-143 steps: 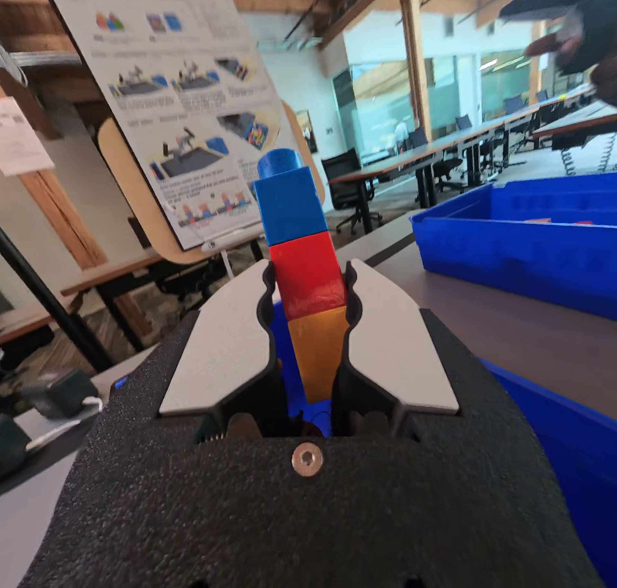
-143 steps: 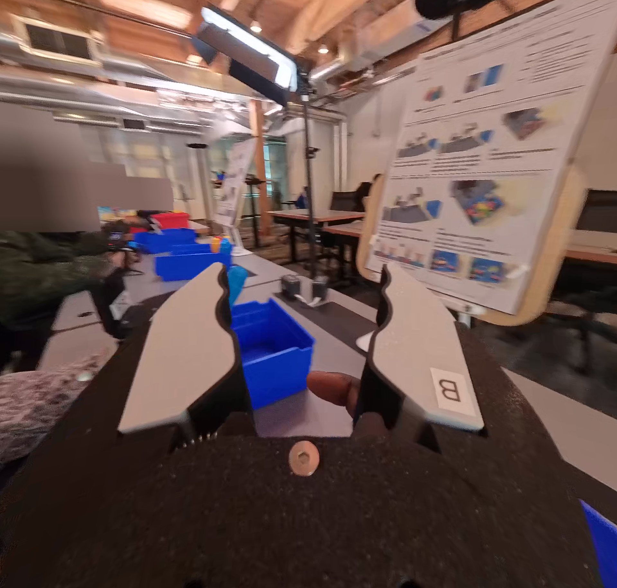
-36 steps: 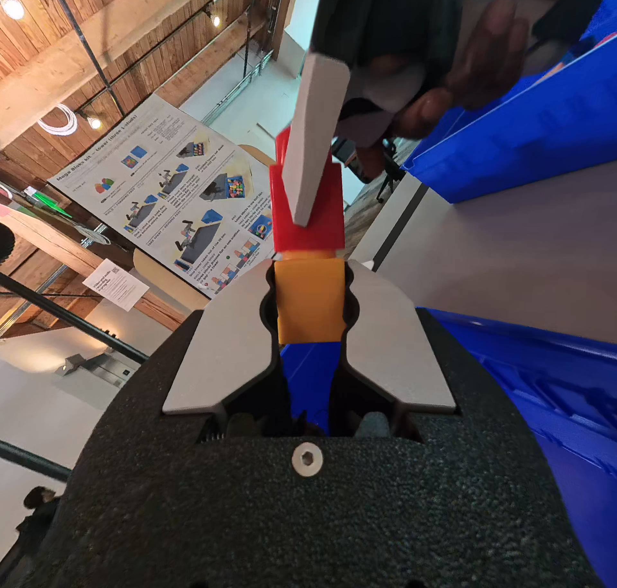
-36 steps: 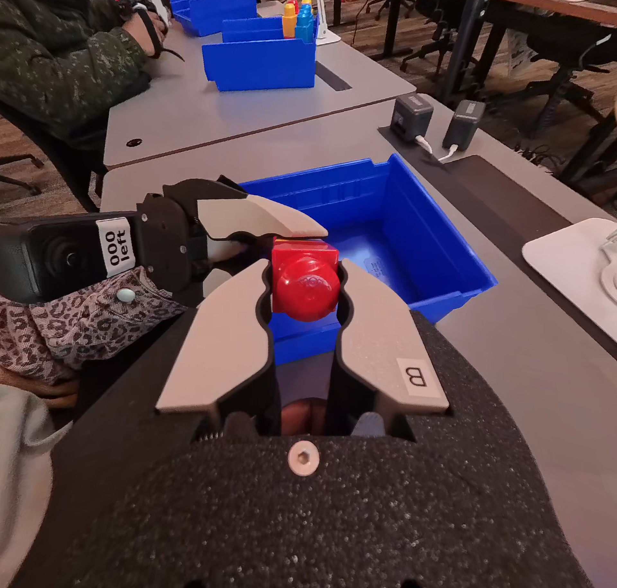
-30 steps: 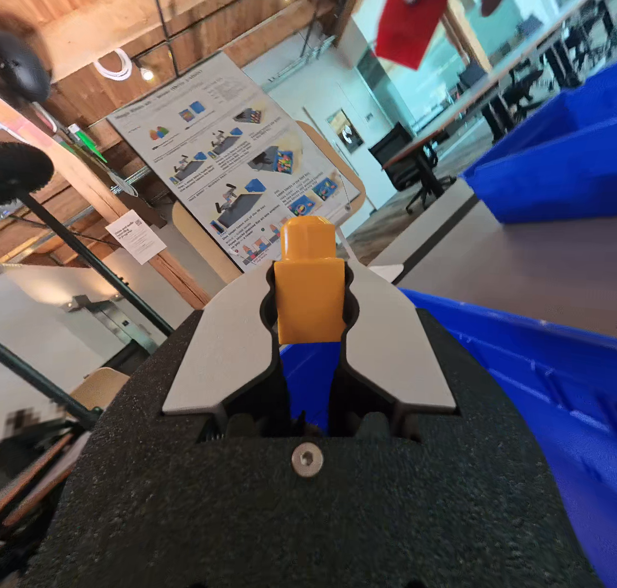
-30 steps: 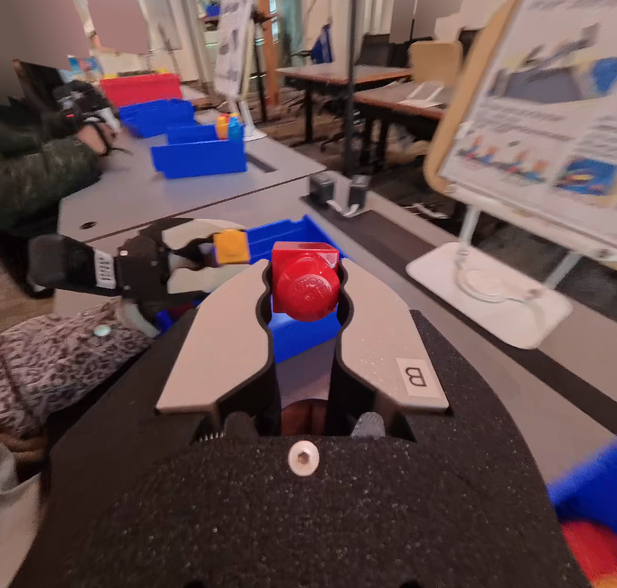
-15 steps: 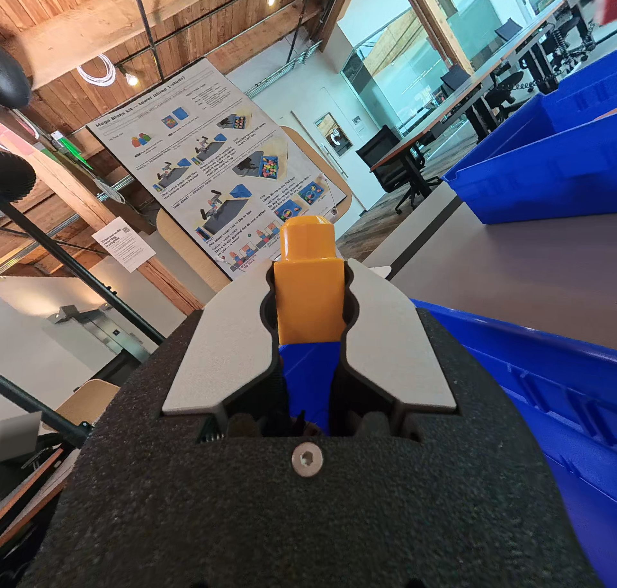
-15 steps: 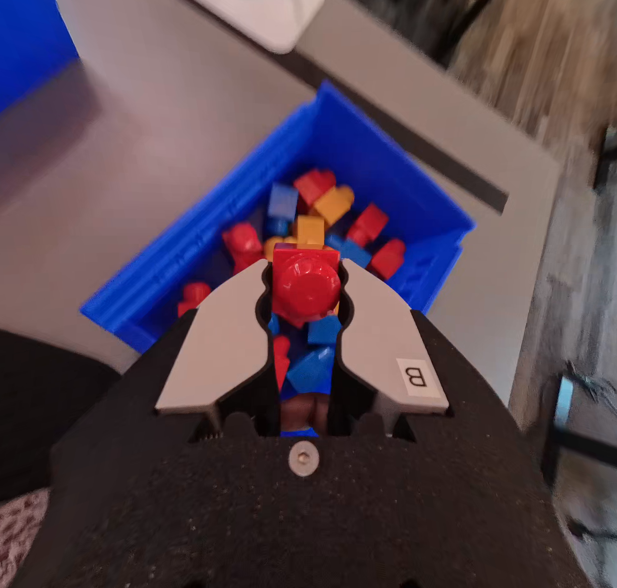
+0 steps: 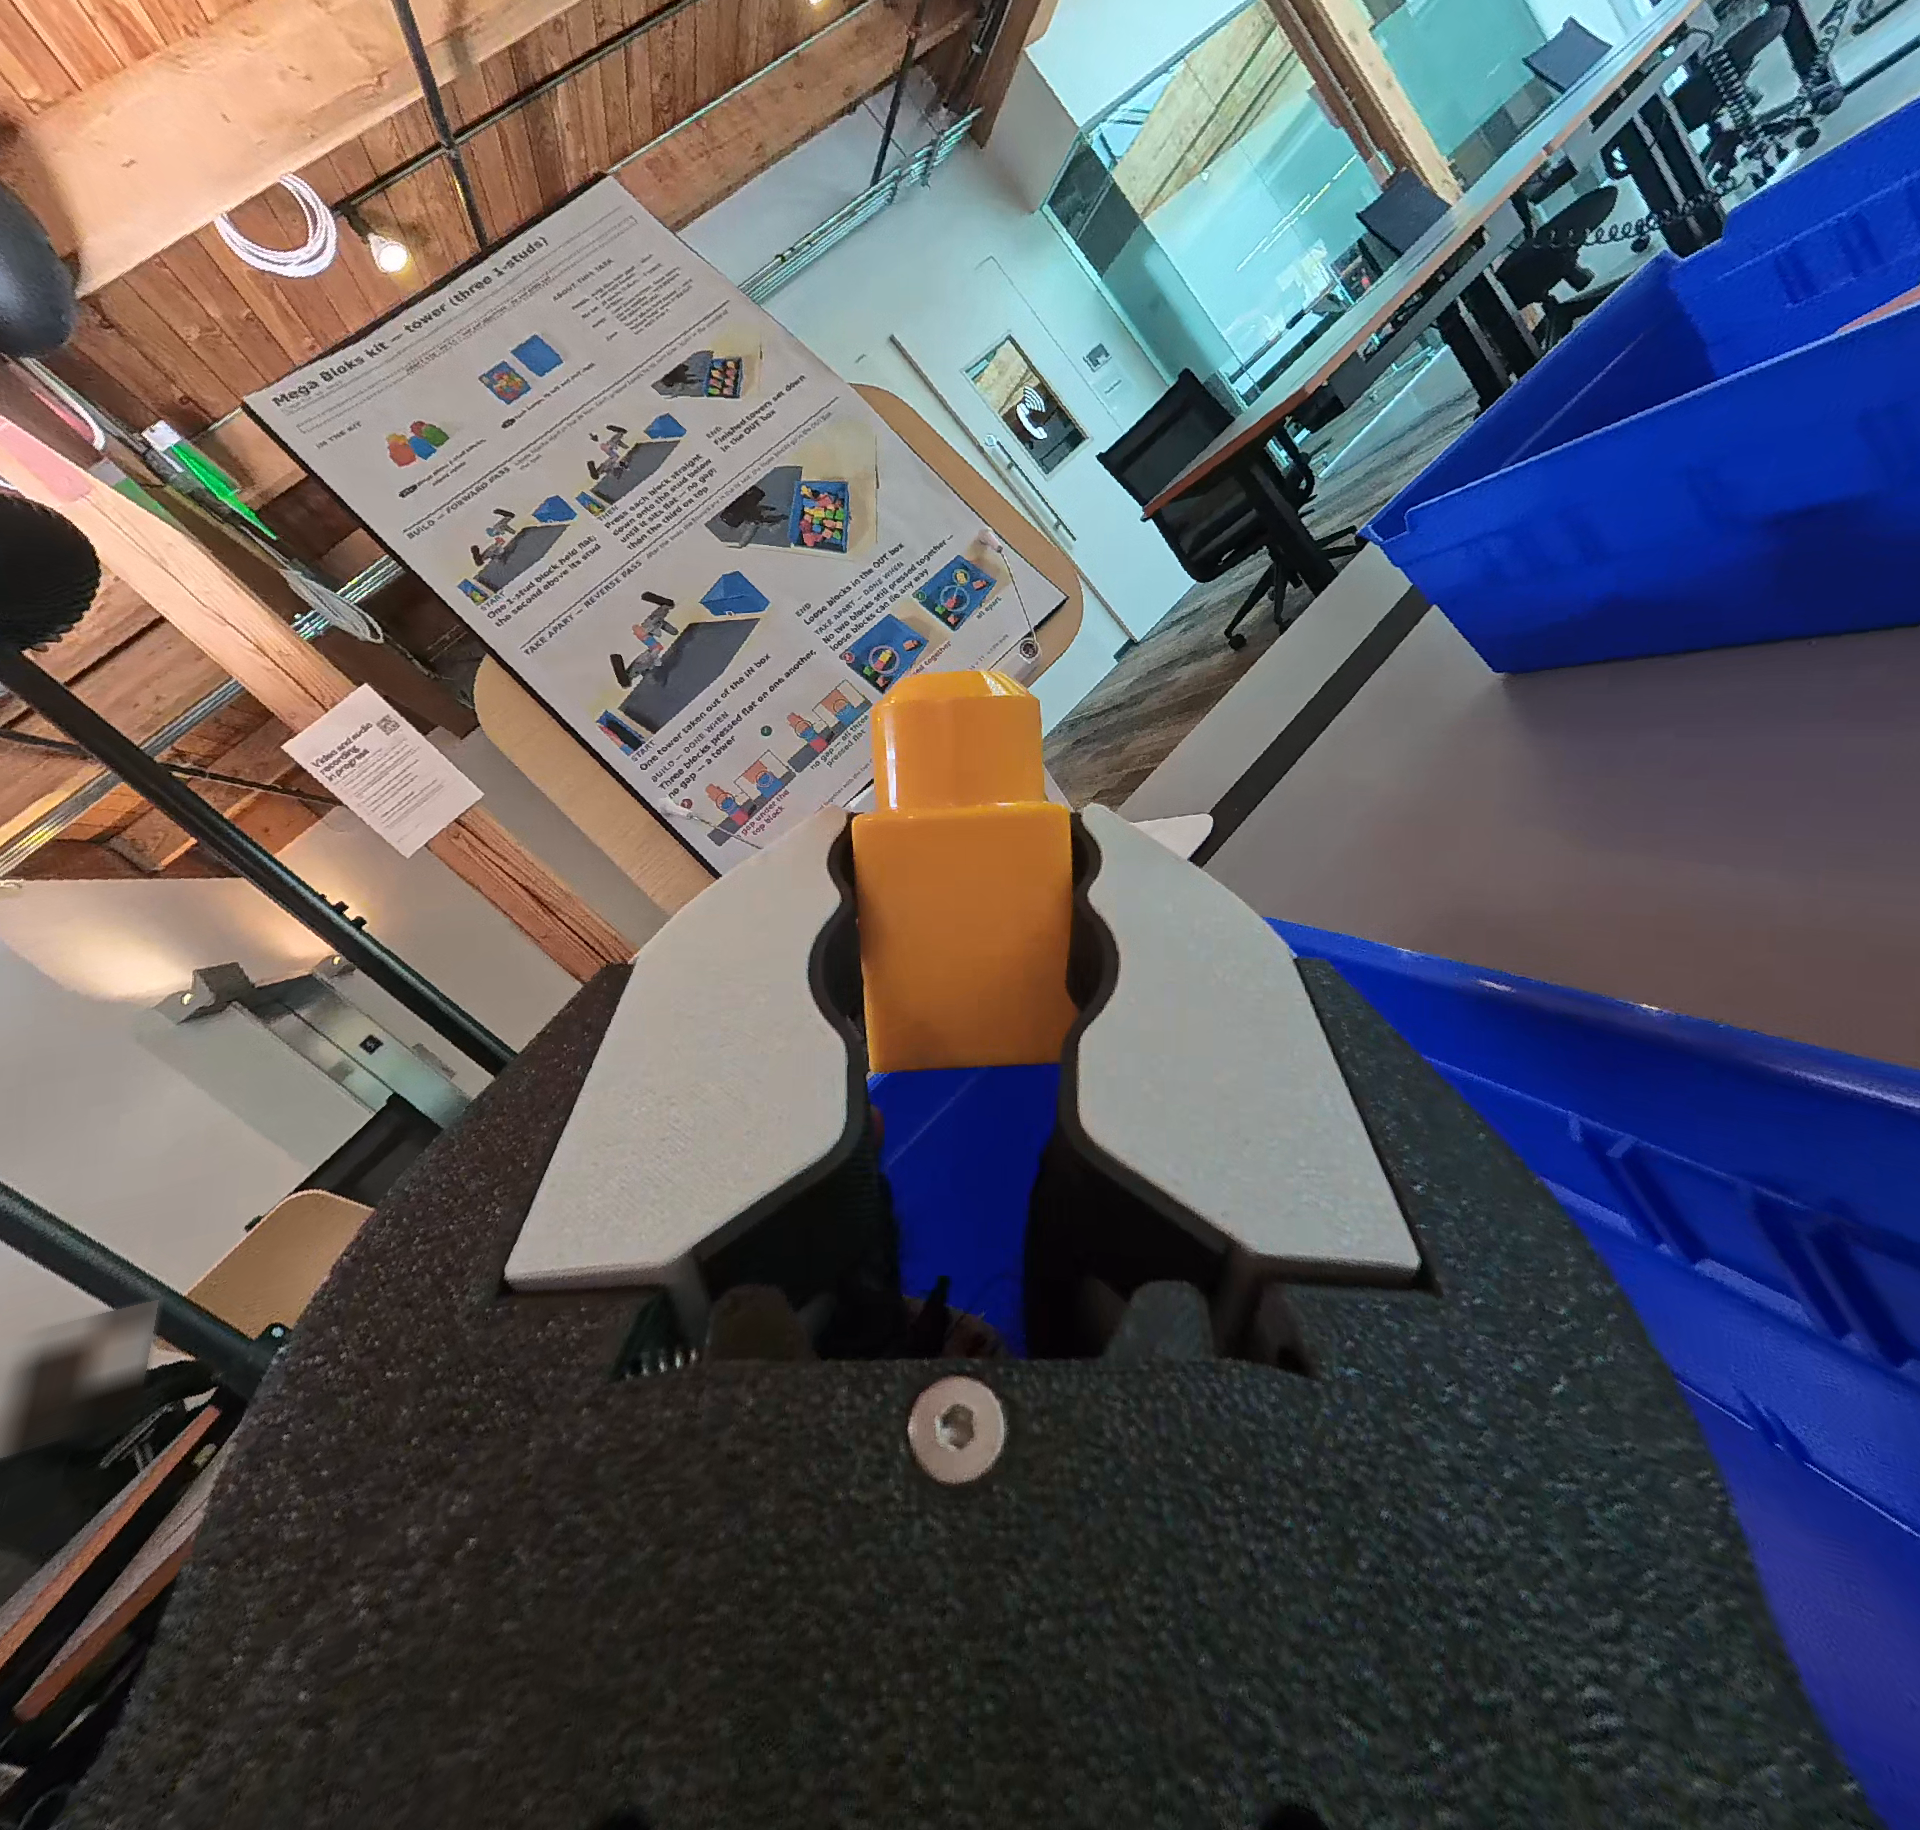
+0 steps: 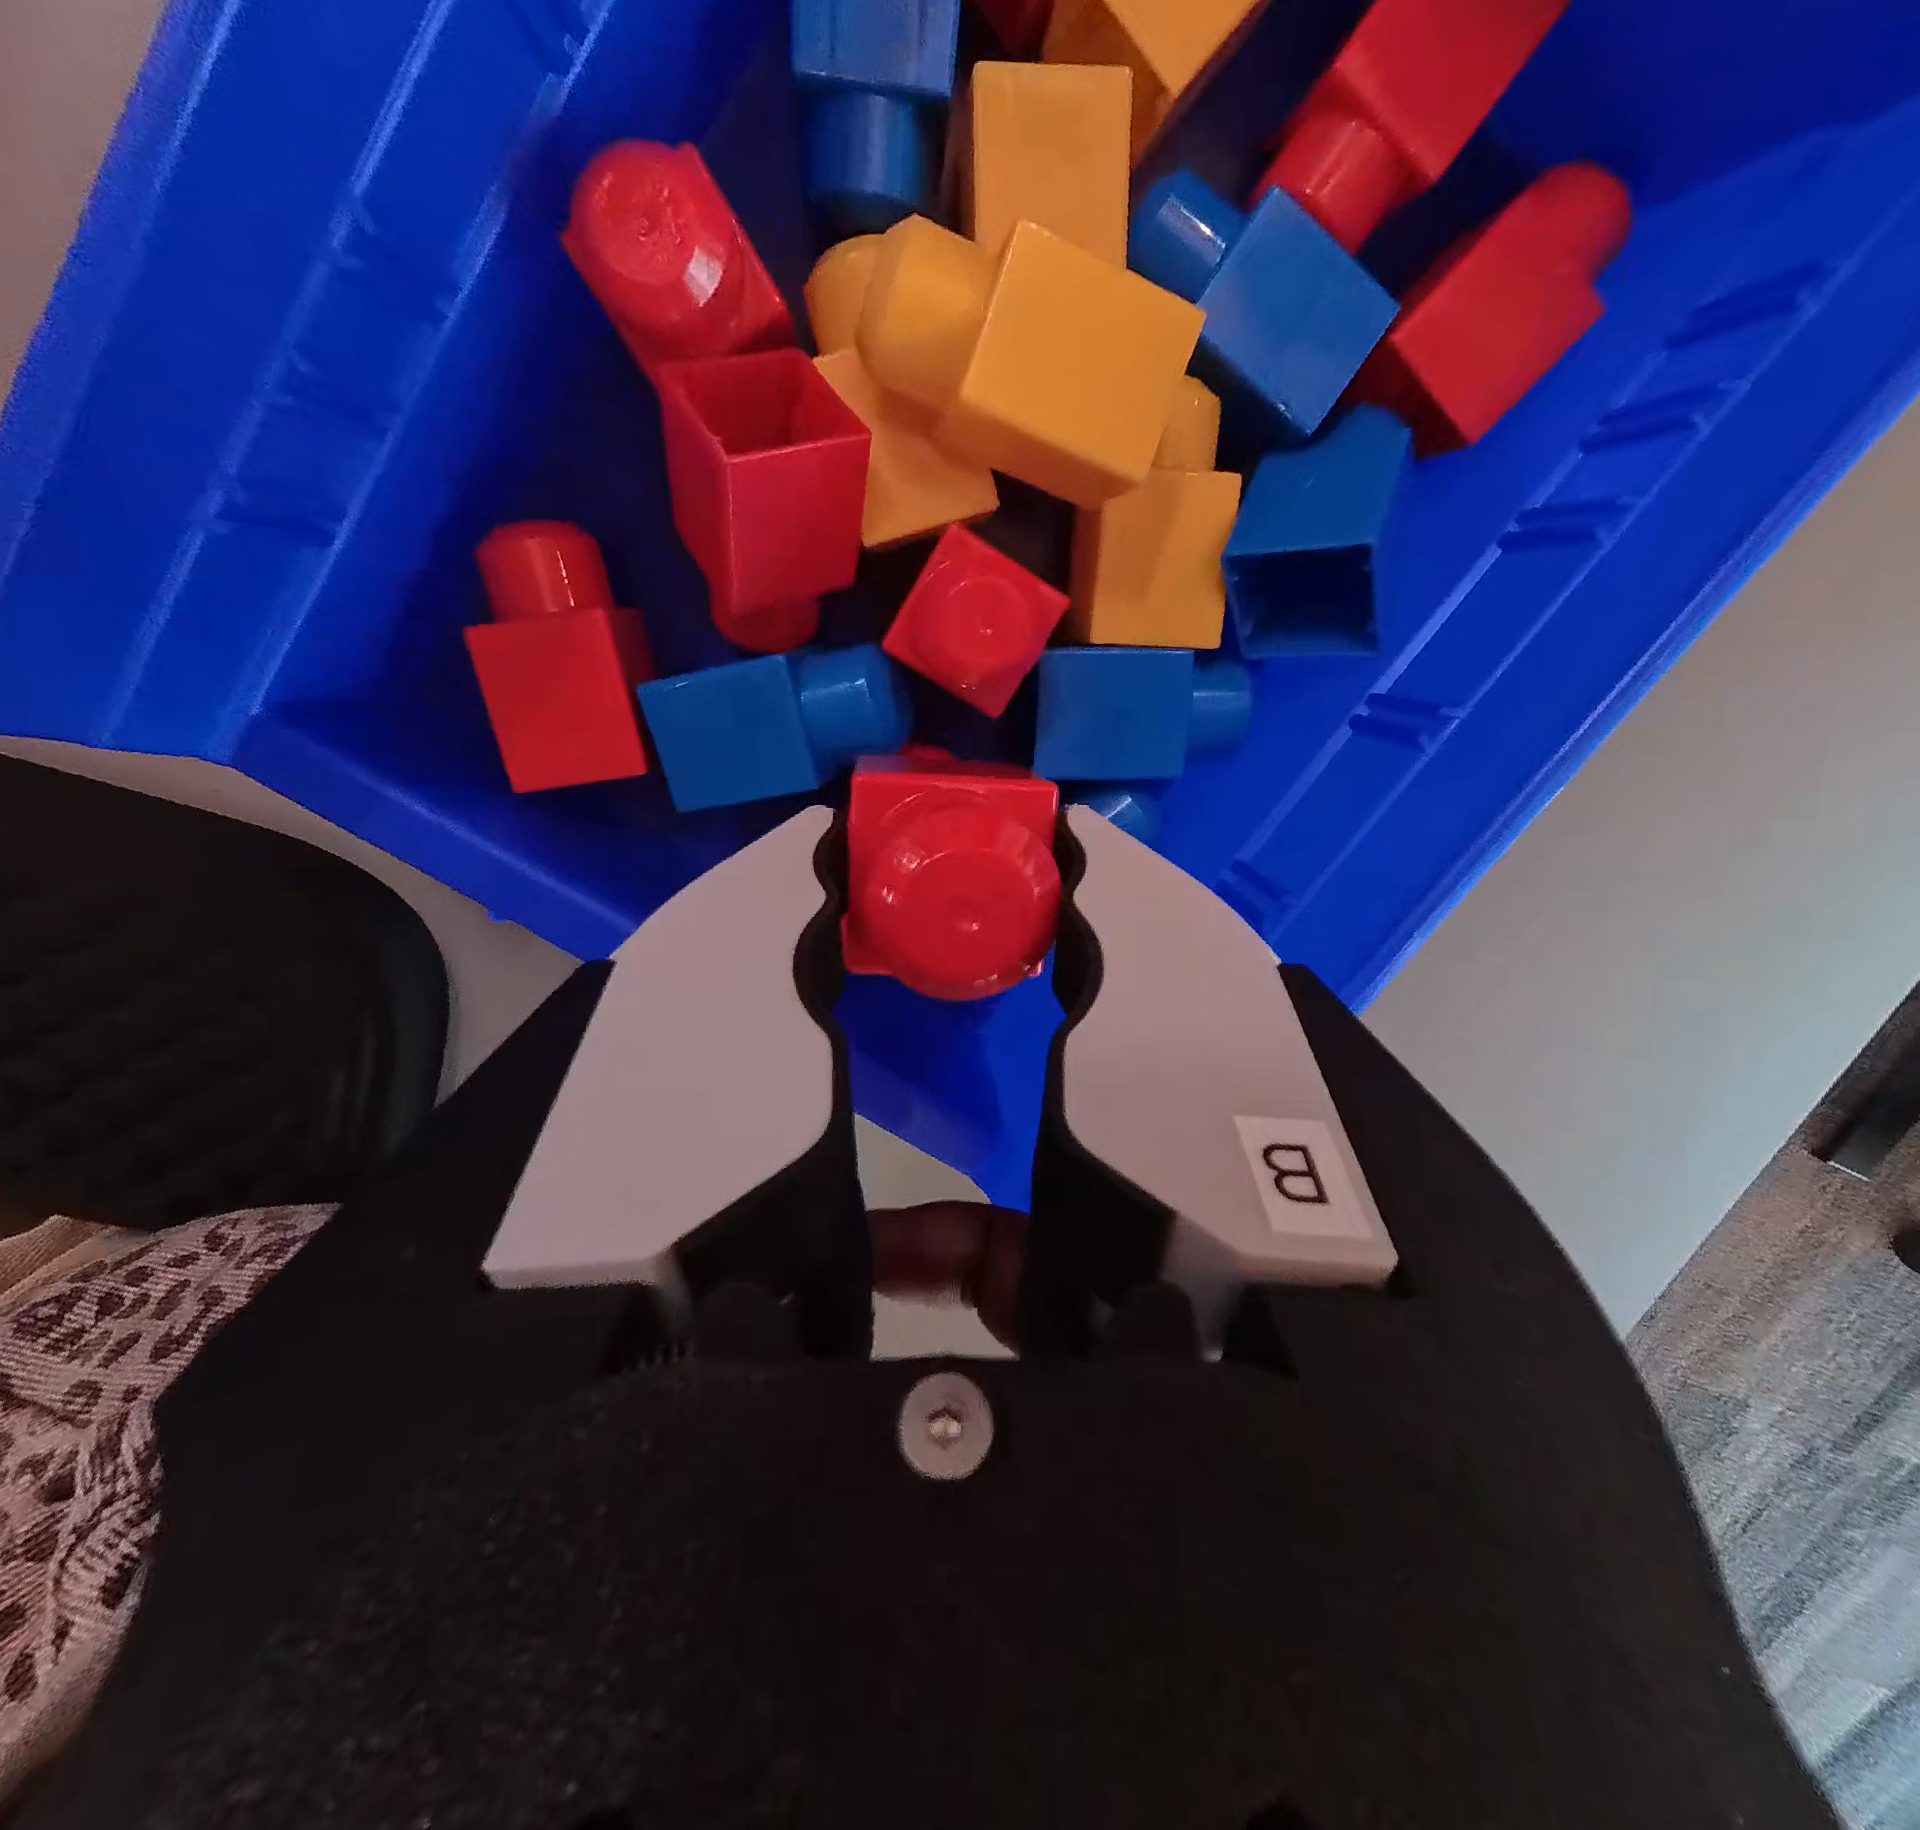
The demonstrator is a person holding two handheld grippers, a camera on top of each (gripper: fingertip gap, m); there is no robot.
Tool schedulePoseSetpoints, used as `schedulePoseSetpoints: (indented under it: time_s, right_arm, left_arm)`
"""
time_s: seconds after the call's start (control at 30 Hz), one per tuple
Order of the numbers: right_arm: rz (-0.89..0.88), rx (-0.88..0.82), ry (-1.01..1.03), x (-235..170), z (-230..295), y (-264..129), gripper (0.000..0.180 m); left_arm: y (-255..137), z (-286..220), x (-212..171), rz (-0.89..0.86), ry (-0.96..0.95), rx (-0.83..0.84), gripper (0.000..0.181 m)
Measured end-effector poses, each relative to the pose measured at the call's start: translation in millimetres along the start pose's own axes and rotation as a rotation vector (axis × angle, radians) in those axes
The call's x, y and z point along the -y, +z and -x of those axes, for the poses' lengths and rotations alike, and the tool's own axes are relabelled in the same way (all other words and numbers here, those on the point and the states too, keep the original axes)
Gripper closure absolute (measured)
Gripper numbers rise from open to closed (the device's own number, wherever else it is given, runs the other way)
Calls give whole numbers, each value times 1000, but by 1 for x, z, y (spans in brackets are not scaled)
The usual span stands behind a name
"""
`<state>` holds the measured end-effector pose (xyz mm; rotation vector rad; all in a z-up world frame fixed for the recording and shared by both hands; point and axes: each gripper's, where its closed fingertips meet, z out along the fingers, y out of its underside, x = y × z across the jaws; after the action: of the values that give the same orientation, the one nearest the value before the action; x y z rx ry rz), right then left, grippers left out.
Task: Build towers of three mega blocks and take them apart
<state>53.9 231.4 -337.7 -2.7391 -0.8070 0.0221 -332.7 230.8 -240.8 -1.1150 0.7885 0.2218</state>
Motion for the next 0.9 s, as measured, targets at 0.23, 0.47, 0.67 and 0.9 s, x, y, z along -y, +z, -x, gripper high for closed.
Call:
schedulePoseSetpoints:
  time_s: [0.23,0.47,0.67,0.9]
  right_arm:
    - [-67,-16,-1,9,-3,-5,123]
    - [-642,41,-318,110,68,-78,120]
    - [-881,459,-525,168,213,-113,122]
    - [-820,619,-521,195,301,-75,121]
  left_arm:
    - [0,-1,2,-8,2,-4,144]
    - [1,-7,5,-23,19,-24,144]
    - [2,-12,8,-35,43,-43,144]
    - [2,-21,14,-62,61,-77,144]
